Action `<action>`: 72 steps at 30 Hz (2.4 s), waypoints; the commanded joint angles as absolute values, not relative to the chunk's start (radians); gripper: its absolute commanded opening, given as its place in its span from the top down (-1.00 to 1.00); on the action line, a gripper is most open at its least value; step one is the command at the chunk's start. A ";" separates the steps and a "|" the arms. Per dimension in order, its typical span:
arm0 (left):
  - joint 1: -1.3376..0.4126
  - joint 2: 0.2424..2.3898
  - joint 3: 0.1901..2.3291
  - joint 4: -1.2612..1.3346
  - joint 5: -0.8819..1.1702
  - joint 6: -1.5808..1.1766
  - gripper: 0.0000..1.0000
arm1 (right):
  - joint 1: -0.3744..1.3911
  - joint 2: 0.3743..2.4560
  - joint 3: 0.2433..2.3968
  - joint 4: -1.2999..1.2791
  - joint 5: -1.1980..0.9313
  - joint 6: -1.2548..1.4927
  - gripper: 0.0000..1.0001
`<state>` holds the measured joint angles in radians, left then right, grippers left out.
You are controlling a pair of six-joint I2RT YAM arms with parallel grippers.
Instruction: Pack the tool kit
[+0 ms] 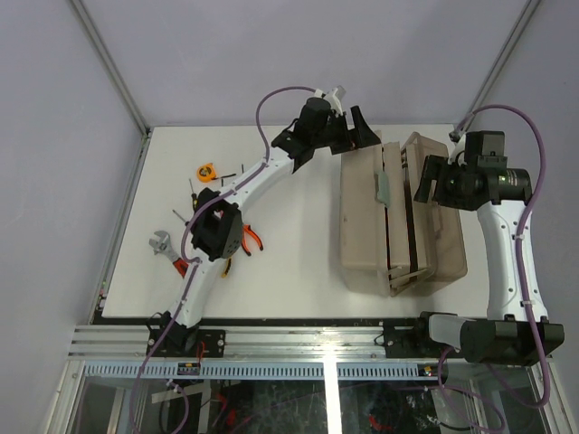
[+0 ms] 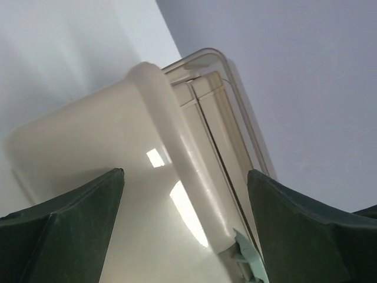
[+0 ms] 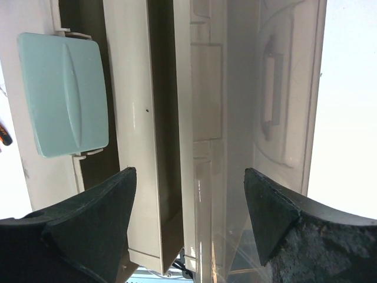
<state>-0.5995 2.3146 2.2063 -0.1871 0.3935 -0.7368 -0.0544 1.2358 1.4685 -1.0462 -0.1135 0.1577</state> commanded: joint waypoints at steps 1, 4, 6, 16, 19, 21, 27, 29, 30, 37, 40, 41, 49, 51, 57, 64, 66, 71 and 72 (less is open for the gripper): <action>-0.624 2.358 2.269 -0.125 0.418 -0.738 -0.69 | -0.054 1.212 1.457 -1.049 -0.070 0.165 -0.61; -0.623 2.353 2.250 -0.152 0.408 -0.721 -0.69 | -0.054 1.215 1.456 -1.061 -0.028 0.158 -0.60; -0.617 2.333 2.218 -0.154 0.406 -0.716 -0.69 | -0.054 1.221 1.446 -1.064 0.001 0.144 -0.60; -0.589 2.225 2.075 -0.156 0.406 -0.692 -0.69 | -0.052 1.255 1.383 -1.006 0.120 0.096 -0.47; -0.580 2.210 2.052 -0.162 0.414 -0.698 -0.70 | -0.052 1.262 1.377 -1.001 0.165 0.065 -0.40; -0.576 2.202 2.042 -0.167 0.414 -0.699 -0.70 | -0.052 1.263 1.375 -1.000 0.195 0.045 -0.34; -0.574 2.191 2.041 -0.190 0.421 -0.696 -0.69 | -0.051 1.253 1.353 -0.991 0.250 0.003 -0.16; -0.575 2.184 2.043 -0.201 0.424 -0.684 -0.69 | -0.051 1.246 1.337 -0.983 0.250 0.003 -0.06; -0.574 2.180 2.043 -0.206 0.430 -0.672 -0.69 | -0.051 1.244 1.330 -0.977 0.247 0.004 -0.05; -0.632 2.055 1.971 -0.249 0.519 -0.507 -0.68 | -0.051 1.222 1.304 -0.948 0.207 0.036 -0.12; -0.679 1.952 1.862 -0.246 0.526 -0.471 -0.70 | -0.051 1.223 1.314 -0.942 0.194 0.043 -0.15; -0.692 1.916 1.824 -0.241 0.530 -0.473 -0.70 | -0.051 1.225 1.319 -0.942 0.191 0.043 -0.16; -0.823 1.798 1.710 -0.433 0.253 -0.686 -0.77 | -0.051 1.226 1.326 -0.945 0.174 0.048 -0.18; -0.853 1.823 1.747 -0.530 0.145 -0.742 -0.77 | -0.051 1.222 1.319 -0.946 0.171 0.051 -0.18; -0.941 1.972 1.922 -0.708 0.030 -0.833 -0.75 | -0.051 1.196 1.291 -0.958 0.175 0.056 -0.18; -0.985 1.978 1.959 -0.674 -0.069 -0.804 -0.76 | -0.051 1.146 1.462 -1.038 0.082 0.068 -0.27; -0.983 1.956 1.938 -0.662 -0.090 -0.779 -0.77 | -0.051 1.151 1.582 -1.081 0.020 0.085 -0.30; -0.975 1.906 1.892 -0.650 -0.108 -0.748 -0.80 | -0.051 1.170 1.689 -1.180 -0.229 0.103 -0.36; -0.972 1.896 1.888 -0.648 -0.114 -0.740 -0.80 | -0.051 1.170 1.660 -1.194 -0.280 0.101 -0.36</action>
<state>-0.9806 1.9663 1.9083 -0.6529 -0.0517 -0.7792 -0.0486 1.1728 1.6638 -1.0756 -0.0418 0.0837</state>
